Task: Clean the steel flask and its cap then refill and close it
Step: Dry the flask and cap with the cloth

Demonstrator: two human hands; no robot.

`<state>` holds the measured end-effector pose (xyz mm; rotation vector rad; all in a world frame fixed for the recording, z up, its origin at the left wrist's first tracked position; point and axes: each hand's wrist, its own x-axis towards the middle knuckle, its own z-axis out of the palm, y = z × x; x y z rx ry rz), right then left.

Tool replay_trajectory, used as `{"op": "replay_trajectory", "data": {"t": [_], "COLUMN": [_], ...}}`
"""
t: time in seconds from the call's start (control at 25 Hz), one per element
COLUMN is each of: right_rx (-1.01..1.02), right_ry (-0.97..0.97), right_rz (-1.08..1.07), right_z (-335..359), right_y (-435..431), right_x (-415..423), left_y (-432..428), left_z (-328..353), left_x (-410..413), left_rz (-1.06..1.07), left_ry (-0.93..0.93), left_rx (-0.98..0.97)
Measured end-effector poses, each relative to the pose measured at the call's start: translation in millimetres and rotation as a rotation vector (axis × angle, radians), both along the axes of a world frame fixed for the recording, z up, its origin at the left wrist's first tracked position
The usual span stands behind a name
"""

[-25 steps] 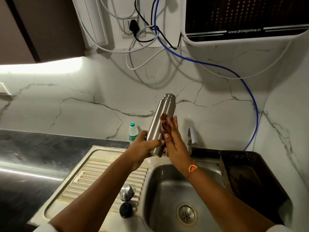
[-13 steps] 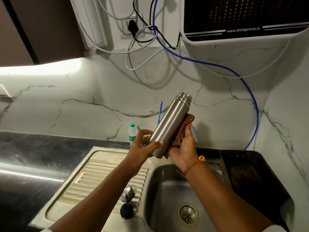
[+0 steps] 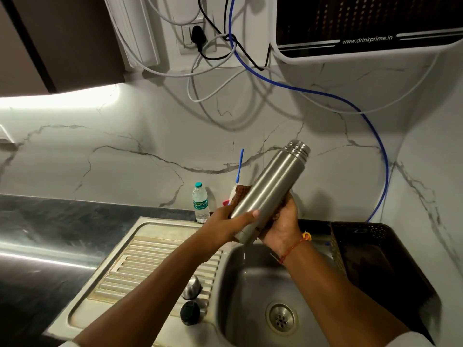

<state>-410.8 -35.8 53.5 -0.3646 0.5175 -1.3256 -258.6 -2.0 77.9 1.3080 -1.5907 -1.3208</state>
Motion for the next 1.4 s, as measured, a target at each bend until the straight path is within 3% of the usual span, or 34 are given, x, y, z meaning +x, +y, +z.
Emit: {"op": "replay_trajectory", "data": {"t": [0.08, 0.2, 0.44, 0.56, 0.64, 0.84, 0.96, 1.12, 1.24, 1.32, 1.4], "right_rx": [-0.041, -0.061, 0.064, 0.049, 0.023, -0.218, -0.393, -0.541, -0.551, -0.579, -0.677], "right_ry": [-0.03, -0.087, -0.069, -0.075, 0.023, 0.462, 0.935, 1.464, 1.876, 2.028, 2.063], "right_rz": [0.051, 0.064, -0.047, -0.019, -0.037, -0.125, -0.162, -0.26, -0.215, -0.199, -0.293], "right_z": [9.8, 16.8, -2.0, -7.8, -9.6, -27.8, -32.5, -21.2, -0.1, 13.0, 16.5], "right_y": [3.9, 2.6, -9.2, -4.1, 1.3, 9.6, 7.3, 6.0, -4.1, -11.6, -18.5], "right_x": [-5.9, -6.6, -1.3, 1.8, 7.1, 18.8, 26.7, 35.3, 31.1, 26.9, 22.2], "left_y": [3.0, 1.6, -2.1, -11.8, -20.6, -32.9, -31.7, -30.8, -30.3, -28.2, -28.0], "left_z": [-0.5, -7.4, -11.5, -18.3, -21.5, -19.9, -23.8, -29.7, -38.0, -44.0, -44.1], "left_x": [0.0, -4.3, -19.6, -15.3, -9.7, -5.1, -6.6, -2.8, 2.2, 3.4, 5.0], "left_rz": [-0.095, -0.084, 0.17, 0.259, 0.297, 0.243, 0.28, 0.265, 0.216, 0.239, 0.271], "left_ry": [0.26, 0.336, 0.136, -0.166, -0.35, -0.638, -0.76, -0.804, -0.884, -0.862, -0.817], "left_rx": [0.2, 0.203, -0.013, -0.212, -0.286, -0.318, -0.391, -0.627, -0.759, -0.8, -0.81]}}
